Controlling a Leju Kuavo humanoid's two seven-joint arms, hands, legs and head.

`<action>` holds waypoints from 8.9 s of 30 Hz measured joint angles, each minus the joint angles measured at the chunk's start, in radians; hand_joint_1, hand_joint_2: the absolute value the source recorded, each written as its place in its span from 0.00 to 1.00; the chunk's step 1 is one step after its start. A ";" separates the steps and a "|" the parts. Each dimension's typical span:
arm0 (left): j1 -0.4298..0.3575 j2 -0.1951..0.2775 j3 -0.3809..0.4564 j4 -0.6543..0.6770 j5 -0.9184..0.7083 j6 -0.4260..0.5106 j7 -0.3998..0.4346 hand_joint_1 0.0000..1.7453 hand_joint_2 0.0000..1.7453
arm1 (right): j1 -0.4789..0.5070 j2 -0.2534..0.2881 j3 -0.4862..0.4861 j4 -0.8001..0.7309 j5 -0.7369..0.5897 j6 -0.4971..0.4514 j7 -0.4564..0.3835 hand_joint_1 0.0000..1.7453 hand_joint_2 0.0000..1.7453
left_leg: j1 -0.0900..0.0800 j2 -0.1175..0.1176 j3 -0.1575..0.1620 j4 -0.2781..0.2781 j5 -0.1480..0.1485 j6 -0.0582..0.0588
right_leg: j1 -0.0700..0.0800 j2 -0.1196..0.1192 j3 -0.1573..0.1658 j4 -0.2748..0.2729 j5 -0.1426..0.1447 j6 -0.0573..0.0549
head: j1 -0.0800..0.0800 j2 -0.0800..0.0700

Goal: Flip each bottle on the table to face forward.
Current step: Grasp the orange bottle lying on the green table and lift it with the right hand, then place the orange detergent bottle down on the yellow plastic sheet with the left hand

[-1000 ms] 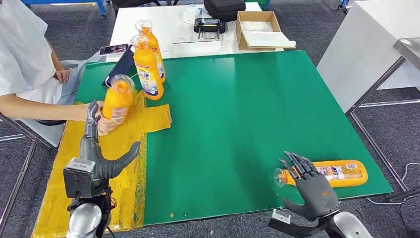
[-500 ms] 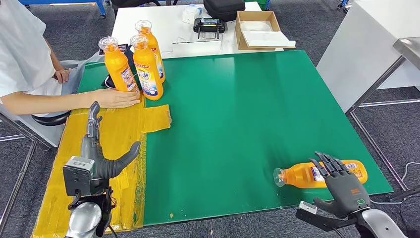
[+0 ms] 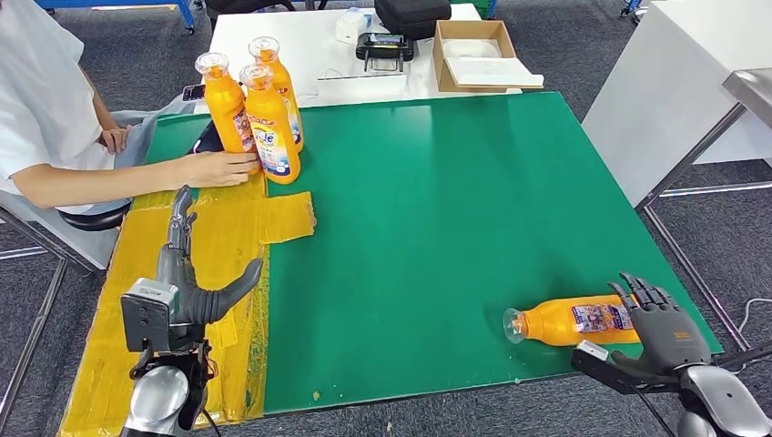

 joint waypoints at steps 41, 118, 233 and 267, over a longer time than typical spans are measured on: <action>-0.035 0.000 -0.021 0.058 0.034 -0.010 0.002 0.00 1.00 | -0.280 0.067 0.090 0.390 0.079 -0.006 -0.027 1.00 1.00 | 0.000 0.001 0.003 0.000 0.000 0.000 | 0.000 0.000 0.003 0.000 0.000 0.000 | 0.000 0.000; -0.157 0.028 -0.353 0.166 0.261 -0.285 0.125 0.00 1.00 | -0.412 0.750 0.492 0.288 -0.848 -0.078 -0.301 1.00 1.00 | 0.004 0.001 -0.001 0.000 0.001 -0.002 | 0.003 0.000 -0.001 0.001 -0.001 -0.001 | 0.001 0.000; -0.593 0.021 -0.313 1.111 -1.262 0.111 0.786 0.06 1.00 | -0.153 0.595 0.412 -0.409 -0.817 -0.229 -0.425 0.00 1.00 | 0.004 0.001 -0.003 0.000 0.002 -0.003 | 0.003 0.000 -0.003 0.002 0.001 -0.005 | 0.000 0.000; -0.637 0.000 -0.103 1.180 -1.135 0.026 0.635 0.00 1.00 | -0.179 0.597 0.416 -0.377 -0.840 -0.213 -0.418 0.00 1.00 | 0.004 0.000 -0.001 0.000 0.002 -0.003 | 0.003 0.000 -0.001 0.002 0.000 -0.005 | 0.000 0.000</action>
